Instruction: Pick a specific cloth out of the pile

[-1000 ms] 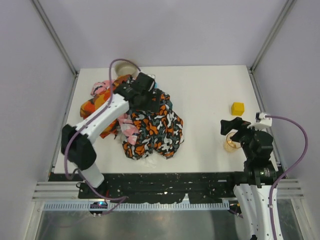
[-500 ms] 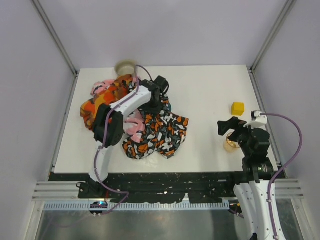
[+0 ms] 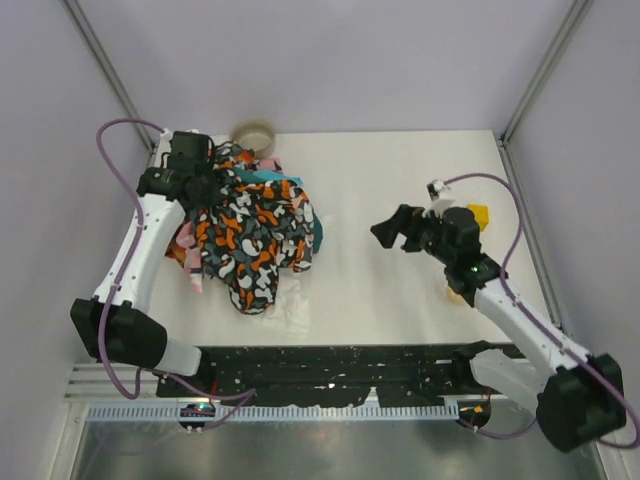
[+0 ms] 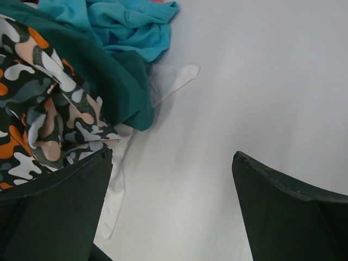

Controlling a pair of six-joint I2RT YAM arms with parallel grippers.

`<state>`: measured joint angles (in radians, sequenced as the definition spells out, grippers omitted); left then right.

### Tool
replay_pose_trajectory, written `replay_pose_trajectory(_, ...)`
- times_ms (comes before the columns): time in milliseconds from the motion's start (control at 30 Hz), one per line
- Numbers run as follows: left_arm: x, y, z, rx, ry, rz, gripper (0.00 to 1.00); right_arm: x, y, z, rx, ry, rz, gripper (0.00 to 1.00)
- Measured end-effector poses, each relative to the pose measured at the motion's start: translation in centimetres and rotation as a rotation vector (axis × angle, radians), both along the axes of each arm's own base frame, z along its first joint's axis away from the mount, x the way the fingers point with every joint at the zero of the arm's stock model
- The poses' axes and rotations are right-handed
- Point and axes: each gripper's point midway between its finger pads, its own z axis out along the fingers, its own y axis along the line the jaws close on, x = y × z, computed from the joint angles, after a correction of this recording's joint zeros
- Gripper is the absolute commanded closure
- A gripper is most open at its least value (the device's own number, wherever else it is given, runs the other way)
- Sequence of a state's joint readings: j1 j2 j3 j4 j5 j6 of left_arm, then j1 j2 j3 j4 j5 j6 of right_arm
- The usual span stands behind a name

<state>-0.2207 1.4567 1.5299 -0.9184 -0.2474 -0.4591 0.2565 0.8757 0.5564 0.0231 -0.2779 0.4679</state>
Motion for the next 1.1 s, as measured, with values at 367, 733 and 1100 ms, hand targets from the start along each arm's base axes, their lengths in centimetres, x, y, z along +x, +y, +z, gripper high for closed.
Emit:
replay_pose_trajectory(367,-3.7,6.3,-3.1,-0.039,0.036,0.147,1.0,16.6,13.6,1.8,-0.046,-0.022,0.031,0.05)
replay_pose_trajectory(733,-12.2,-1.5,-8.4,-0.314,-0.147,-0.143,1.0,22.3,23.9,-3.3,-0.047,-0.024,0.071,0.05)
replay_pose_trajectory(1100,-18.0,-8.5,-14.9,-0.418,0.025,-0.345,1.0,24.2,33.3,-0.2,0.073,-0.146,0.182,0.05)
